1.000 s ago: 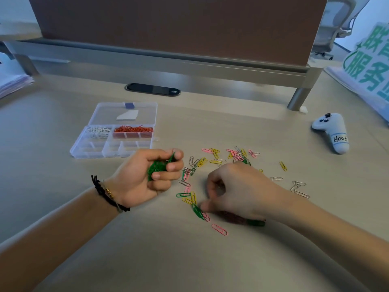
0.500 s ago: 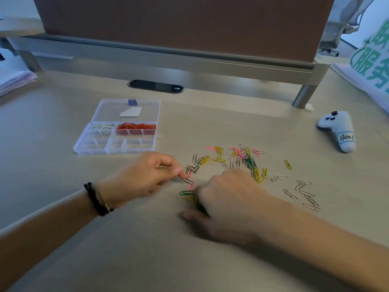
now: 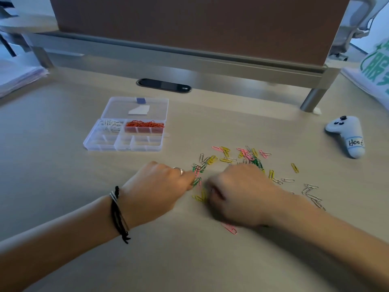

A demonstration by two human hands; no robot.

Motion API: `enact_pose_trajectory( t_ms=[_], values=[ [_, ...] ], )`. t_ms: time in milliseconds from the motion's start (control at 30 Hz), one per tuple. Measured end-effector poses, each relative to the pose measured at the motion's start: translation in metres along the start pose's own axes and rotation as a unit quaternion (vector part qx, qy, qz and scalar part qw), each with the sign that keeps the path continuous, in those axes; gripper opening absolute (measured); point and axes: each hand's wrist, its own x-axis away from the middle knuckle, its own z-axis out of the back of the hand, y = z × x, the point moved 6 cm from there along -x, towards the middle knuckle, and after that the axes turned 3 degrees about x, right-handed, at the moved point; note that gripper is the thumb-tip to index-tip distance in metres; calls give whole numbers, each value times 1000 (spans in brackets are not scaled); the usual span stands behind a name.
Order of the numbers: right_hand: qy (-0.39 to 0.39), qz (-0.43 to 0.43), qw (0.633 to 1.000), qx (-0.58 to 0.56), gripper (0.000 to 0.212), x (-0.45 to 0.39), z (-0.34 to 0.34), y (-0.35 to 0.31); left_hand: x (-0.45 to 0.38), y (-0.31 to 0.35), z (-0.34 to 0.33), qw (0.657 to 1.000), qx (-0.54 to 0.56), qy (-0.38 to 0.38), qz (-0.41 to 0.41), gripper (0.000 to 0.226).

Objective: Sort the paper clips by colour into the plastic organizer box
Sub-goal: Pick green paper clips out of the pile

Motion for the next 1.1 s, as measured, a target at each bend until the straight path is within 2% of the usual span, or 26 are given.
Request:
enact_pose_trajectory(
  t_ms=[67,133,200,267,367,467,533,567,600,633,667,700,733,767,800,833,867,933,967,1000,1067,1100],
  values=[
    [7,-47,973,-226,28,-4,-3,22,-2,-1,1,1000,-7,-8,-9,13],
    [22,-93,903,-419,32,-6,-5,41,-4,-5,2,1000,22,-16,12,17],
    [11,-122,836,-535,34,-4,-9,51,-4,-10,2,994,85,-11,71,29],
    [-12,-122,792,-599,35,-3,-12,52,-3,-11,-1,989,102,-11,108,27],
    [-39,-103,736,-667,39,-7,-16,50,-6,-8,-7,994,50,-11,99,11],
    [-54,-94,680,-725,33,-12,-19,50,-7,-9,-8,995,14,-30,98,8],
    [-68,-84,627,-772,26,-15,-21,49,-8,-9,0,989,64,-41,124,7],
    [-76,-78,592,-799,23,-16,-22,48,-8,-13,3,978,133,-46,154,8],
    [-82,-71,557,-824,21,-18,-22,48,-8,-18,2,950,241,-52,193,10],
    [-81,-65,528,-843,21,-19,-22,49,-9,-23,-3,887,387,-69,240,13],
    [-76,-60,508,-856,24,-21,-22,51,-7,-26,-10,782,548,-90,283,16],
    [-70,-59,497,-863,28,-23,-22,53,-6,-25,-16,658,680,-105,306,18],
    [-68,-61,493,-865,33,-26,-22,54,-6,-24,-20,545,772,-111,306,17],
    [-71,-67,495,-863,36,-29,-23,54,-6,-23,-22,461,830,-113,294,15],
    [-79,-81,511,-852,39,-33,-25,54,-8,-24,-23,403,865,-112,276,16],
    [-81,-102,551,-824,42,-37,-26,54,-10,-25,-24,361,889,-111,260,18],
    [-70,-122,626,-767,44,-42,-28,57,-12,-28,-26,331,904,-109,249,19],
    [-12,-114,823,-556,39,-50,-19,62,-17,-34,-29,315,913,-103,239,25],
    [16,-89,889,-450,31,-53,-13,61,-20,-37,-30,320,910,-101,242,29],
    [33,-71,923,-377,21,-57,-9,60,-21,-40,-32,330,904,-99,253,32],
    [45,-60,950,-303,7,-61,-5,58,-23,-46,-37,361,880,-102,292,33],
    [44,-60,962,-264,9,-63,-4,57,-22,-49,-39,382,861,-110,316,29]
  ],
)
